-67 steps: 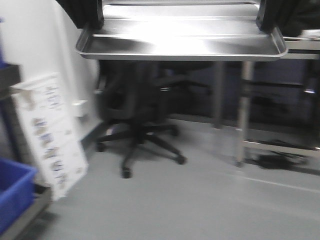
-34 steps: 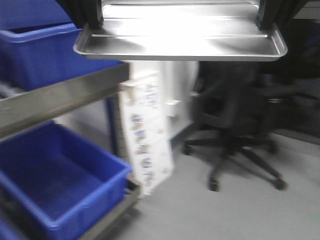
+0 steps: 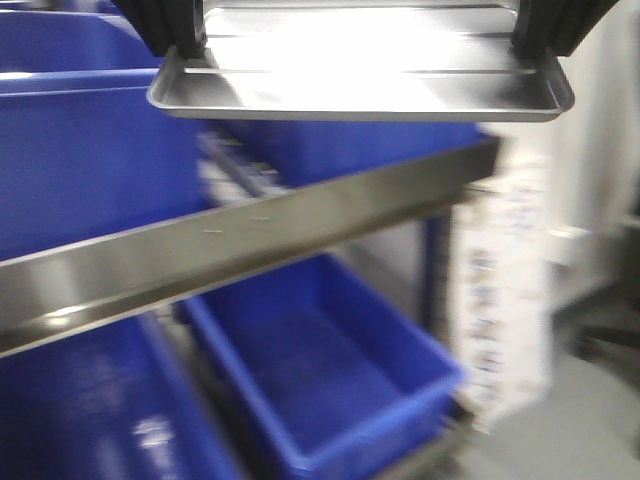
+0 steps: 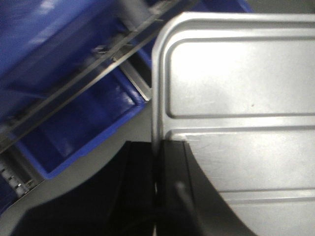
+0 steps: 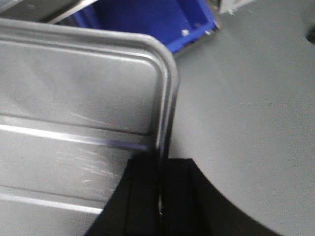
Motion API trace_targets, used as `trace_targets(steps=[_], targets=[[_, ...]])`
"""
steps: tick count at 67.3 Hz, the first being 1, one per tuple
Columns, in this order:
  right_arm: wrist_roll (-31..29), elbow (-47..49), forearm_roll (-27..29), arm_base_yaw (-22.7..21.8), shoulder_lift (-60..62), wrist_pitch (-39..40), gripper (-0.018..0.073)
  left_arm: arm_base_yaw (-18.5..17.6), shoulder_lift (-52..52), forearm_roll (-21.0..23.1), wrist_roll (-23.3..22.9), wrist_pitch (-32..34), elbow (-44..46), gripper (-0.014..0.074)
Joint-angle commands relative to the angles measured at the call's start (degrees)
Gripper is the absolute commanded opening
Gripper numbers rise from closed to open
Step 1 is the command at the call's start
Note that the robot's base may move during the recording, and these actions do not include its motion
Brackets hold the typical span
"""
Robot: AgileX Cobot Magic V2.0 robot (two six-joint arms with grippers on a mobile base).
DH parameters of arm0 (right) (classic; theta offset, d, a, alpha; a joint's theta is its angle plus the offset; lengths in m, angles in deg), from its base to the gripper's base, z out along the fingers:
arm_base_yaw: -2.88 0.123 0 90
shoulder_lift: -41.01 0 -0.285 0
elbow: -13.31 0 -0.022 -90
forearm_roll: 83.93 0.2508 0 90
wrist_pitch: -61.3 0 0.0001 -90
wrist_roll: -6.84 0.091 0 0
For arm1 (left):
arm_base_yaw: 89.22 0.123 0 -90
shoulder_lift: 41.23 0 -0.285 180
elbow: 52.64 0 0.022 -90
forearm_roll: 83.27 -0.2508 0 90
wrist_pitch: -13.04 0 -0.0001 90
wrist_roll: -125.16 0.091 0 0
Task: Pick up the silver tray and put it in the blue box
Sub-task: 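Hold the tray while the base drives to the blue bin shelf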
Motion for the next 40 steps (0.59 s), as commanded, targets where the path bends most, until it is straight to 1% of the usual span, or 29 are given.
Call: trace_targets(steps=[1, 40], targets=[[-1.0, 2.2, -3.3, -0.2, 2.5, 1.9, 0.0059, -0.2, -2.8, -3.1, 0.6, -0.1, 1.8, -0.0105], [-1.0, 2.2, -3.3, -0.2, 2.5, 1.9, 0.0059, -0.2, -2.8, -3.1, 0.6, -0.1, 1.8, -0.0105]])
